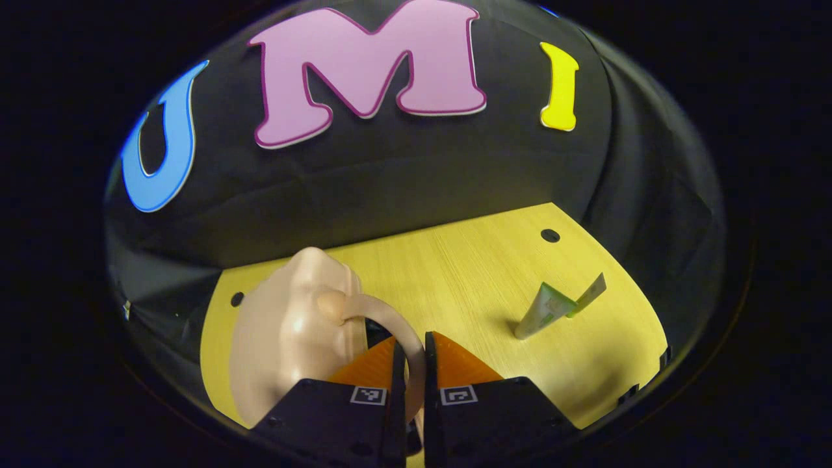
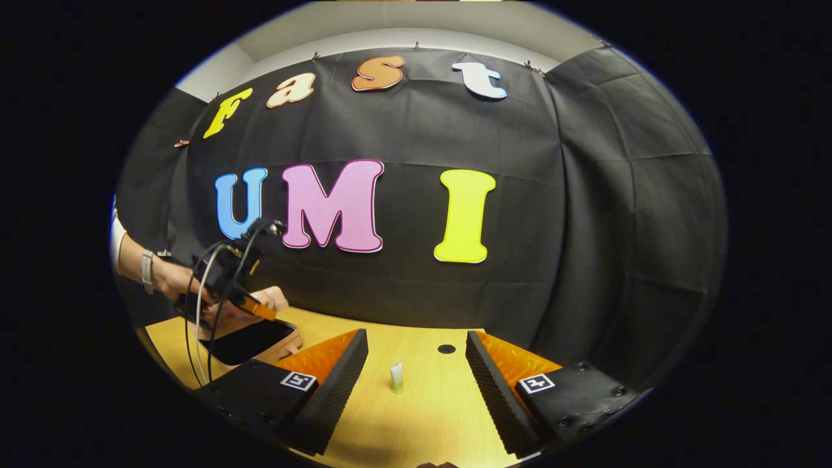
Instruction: First open the suitcase, pack the skin care products into it, and then close the suitcase.
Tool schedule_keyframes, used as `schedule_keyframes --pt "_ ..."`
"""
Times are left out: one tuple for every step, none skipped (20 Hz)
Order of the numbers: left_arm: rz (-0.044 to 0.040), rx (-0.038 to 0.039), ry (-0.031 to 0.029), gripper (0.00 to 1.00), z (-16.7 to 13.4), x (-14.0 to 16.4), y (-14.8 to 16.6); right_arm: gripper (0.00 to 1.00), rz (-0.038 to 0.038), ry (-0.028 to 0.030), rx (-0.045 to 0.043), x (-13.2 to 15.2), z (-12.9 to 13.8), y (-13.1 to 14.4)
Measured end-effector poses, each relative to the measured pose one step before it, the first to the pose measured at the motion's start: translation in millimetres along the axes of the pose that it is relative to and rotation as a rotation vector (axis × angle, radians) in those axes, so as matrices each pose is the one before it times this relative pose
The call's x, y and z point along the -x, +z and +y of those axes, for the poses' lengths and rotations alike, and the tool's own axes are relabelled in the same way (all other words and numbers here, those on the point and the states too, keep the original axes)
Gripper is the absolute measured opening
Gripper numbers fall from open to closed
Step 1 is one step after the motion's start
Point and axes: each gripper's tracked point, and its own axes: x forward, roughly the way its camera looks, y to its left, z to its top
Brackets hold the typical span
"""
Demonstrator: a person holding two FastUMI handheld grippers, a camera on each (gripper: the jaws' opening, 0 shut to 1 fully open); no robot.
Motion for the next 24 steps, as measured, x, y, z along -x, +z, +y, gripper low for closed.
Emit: schedule_keyframes --pt "-0.01423 0.00789 0.02148 0.16 16.28 12.13 8.80 0.96 0.00313 0.01707 -0.00232 -4.80 4.08 -1.67" --pt "-0.01851 0.02335 0.02825 0.16 22.23 13.50 9.37 0.96 0.00522 0.00707 0.00537 -6.30 3.22 -1.91" --pt "-0.01702 0.02707 0.02089 0.16 21.95 11.80 7.92 0.96 0.00309 0.00445 0.00539 -7.55 3.56 0.72" --pt "-0.01865 0.02287 0.02136 0.16 23.08 12.01 9.13 0.96 -0.00227 0.00151 0.00006 -4.35 2.33 2.17" --pt "-0.02086 0.01422 0.02707 0.15 23.70 8.26 6.73 0.96 -0.00467 -0.00046 -0.00432 -3.12 3.12 3.03" --pt "-0.02389 0.00537 0.03906 0.16 27.58 7.68 9.14 0.96 -0.00530 -0.00080 -0.00510 -1.32 2.87 3.05" --pt "-0.02498 -0.00020 0.04726 0.15 33.03 5.66 7.55 0.96 -0.01067 -0.00231 -0.00231 0.21 5.83 4.33" --pt "-0.02114 -0.00691 0.04610 0.15 34.85 4.98 7.24 0.96 -0.01333 -0.00666 0.00440 -1.36 6.42 4.41" --pt "-0.02374 -0.00784 0.04897 0.15 34.74 2.95 5.80 0.96 -0.00466 -0.00933 0.00778 -1.80 5.64 2.82" --pt "-0.00225 -0.00953 0.03508 0.12 30.66 -1.43 -2.62 0.96 0.00009 -0.00982 0.00624 -0.09 7.37 1.42" --pt "0.00882 -0.00227 0.02857 0.11 22.80 -4.56 -9.67 0.96 -0.00996 -0.00219 -0.00438 0.91 9.92 5.38" --pt "0.01870 0.00414 0.02412 0.11 23.12 -6.65 -13.69 0.96 -0.01972 0.00143 -0.01020 1.59 11.97 7.80" --pt "0.01036 0.00418 0.01880 0.11 18.92 -6.20 -10.94 0.96 -0.00380 0.00212 -0.01015 -0.61 11.53 2.38" --pt "0.00433 0.00611 0.01703 0.11 18.28 -9.53 -10.11 0.96 0.01062 -0.00349 -0.00130 -0.75 8.23 -1.40" --pt "0.01178 0.00876 0.01727 0.12 15.45 -9.16 -9.45 0.96 0.00957 -0.00935 0.00348 1.01 6.29 0.02" --pt "0.01660 0.00664 0.01878 0.11 15.24 -10.49 -11.14 0.96 -0.00361 -0.00648 0.00833 2.53 5.89 3.64" --pt "0.02165 -0.00120 0.01516 0.11 14.61 -11.01 -13.73 0.96 -0.00538 -0.00730 0.01166 3.51 5.36 3.48" --pt "0.02592 -0.00522 0.01730 0.11 14.71 -11.91 -13.83 0.96 0.00162 -0.00912 0.01774 1.84 3.40 1.38" --pt "0.04489 -0.00773 0.02196 0.11 15.05 -17.37 -20.06 0.94 0.00809 -0.01268 0.02475 3.11 3.93 -1.63" --pt "0.02879 0.00181 0.00735 0.12 5.23 -13.39 -12.48 0.94 0.00583 -0.00729 0.01406 2.81 2.62 -0.20" --pt "0.02276 0.00900 0.00140 0.12 2.46 -12.87 -9.93 0.94 0.00766 -0.00791 0.00852 2.82 3.37 0.07" --pt "0.02485 0.00885 0.00119 0.12 1.16 -9.93 -9.39 0.96 0.00972 -0.00656 0.00284 2.35 3.41 -0.59" --pt "0.02903 -0.00036 0.00437 0.12 0.89 -6.42 -9.46 0.96 0.00993 -0.00569 0.00069 2.00 3.73 -2.96" --pt "0.03130 -0.00995 0.00492 0.13 1.98 -12.10 -9.91 0.96 0.00911 -0.00726 0.00080 1.56 3.01 -1.34"
